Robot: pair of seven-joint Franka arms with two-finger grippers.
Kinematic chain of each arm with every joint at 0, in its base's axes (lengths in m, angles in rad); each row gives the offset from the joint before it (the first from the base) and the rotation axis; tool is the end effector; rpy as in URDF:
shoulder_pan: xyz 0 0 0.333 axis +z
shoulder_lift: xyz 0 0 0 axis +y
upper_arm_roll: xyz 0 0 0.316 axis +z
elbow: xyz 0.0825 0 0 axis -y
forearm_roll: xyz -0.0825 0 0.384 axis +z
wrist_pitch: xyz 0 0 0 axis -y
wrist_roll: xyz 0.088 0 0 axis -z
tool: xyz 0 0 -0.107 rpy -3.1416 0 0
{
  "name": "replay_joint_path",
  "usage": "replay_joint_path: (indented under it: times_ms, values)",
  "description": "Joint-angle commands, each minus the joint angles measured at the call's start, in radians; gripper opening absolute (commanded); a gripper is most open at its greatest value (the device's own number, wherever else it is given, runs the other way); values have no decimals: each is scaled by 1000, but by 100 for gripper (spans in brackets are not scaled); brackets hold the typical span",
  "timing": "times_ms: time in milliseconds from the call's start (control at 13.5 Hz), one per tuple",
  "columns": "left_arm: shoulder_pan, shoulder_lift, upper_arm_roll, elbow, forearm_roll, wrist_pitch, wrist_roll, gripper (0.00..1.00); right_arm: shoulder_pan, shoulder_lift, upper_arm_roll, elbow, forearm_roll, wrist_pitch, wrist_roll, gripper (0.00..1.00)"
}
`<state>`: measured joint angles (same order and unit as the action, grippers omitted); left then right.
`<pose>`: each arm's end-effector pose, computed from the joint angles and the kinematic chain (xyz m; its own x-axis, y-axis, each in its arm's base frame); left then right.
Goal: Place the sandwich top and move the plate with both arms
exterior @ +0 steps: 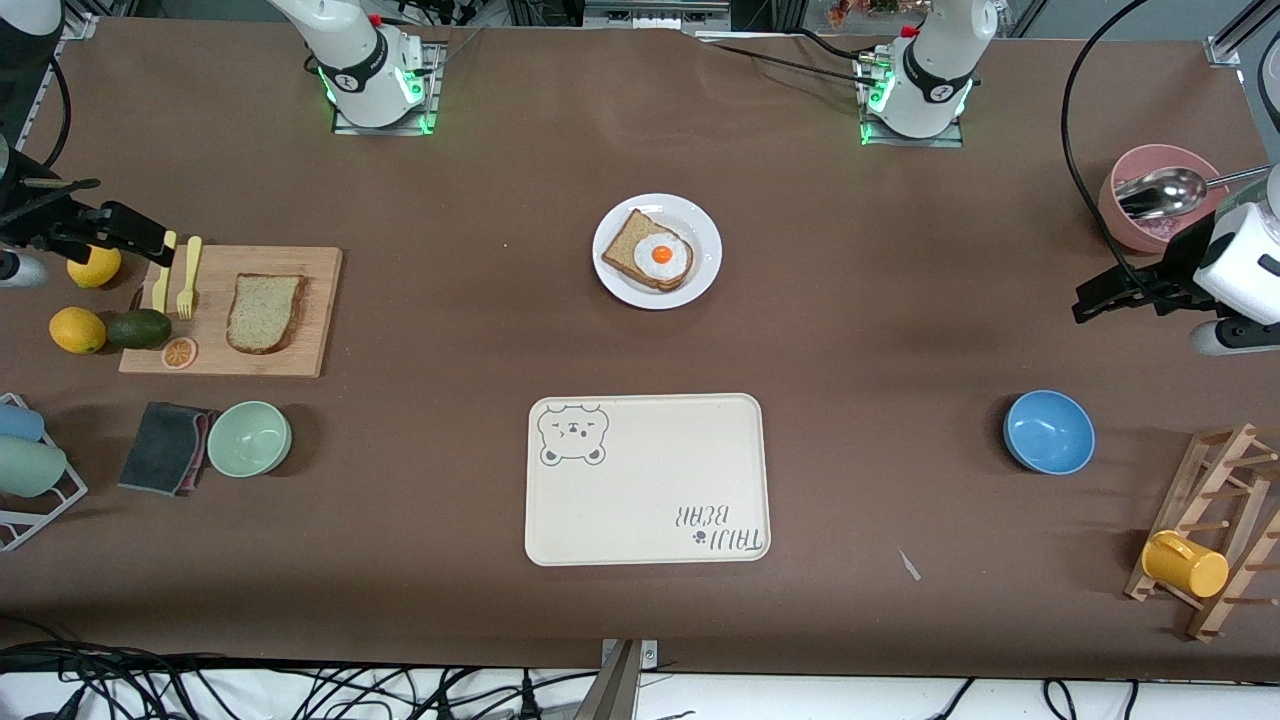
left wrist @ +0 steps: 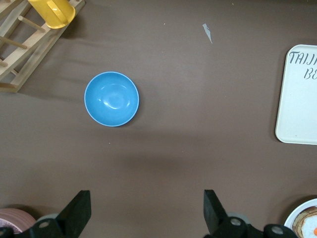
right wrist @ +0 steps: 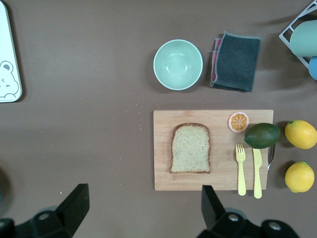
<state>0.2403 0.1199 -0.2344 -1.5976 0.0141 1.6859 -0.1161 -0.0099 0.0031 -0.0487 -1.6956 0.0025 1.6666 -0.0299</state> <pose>0.5954 0.0120 0.5544 0.9922 0.1209 -0.0297 0.1213 -0.9926 0.0105 0.5584 -0.0325 0.5718 0.9991 -0.0289 -0.0320 -0.0290 -0.9996 -0.0033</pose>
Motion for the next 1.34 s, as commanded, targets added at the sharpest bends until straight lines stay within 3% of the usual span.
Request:
replay_joint_path:
  times_ms: [0,1261]
  values:
    - [2,0,-2,4,-20,6,0,100,-12,-23,9,-21,14,1,8,100]
    - [8,1,-2,2,-20,6,3,100,-7,-15,12,-18,7,-1,4,100]
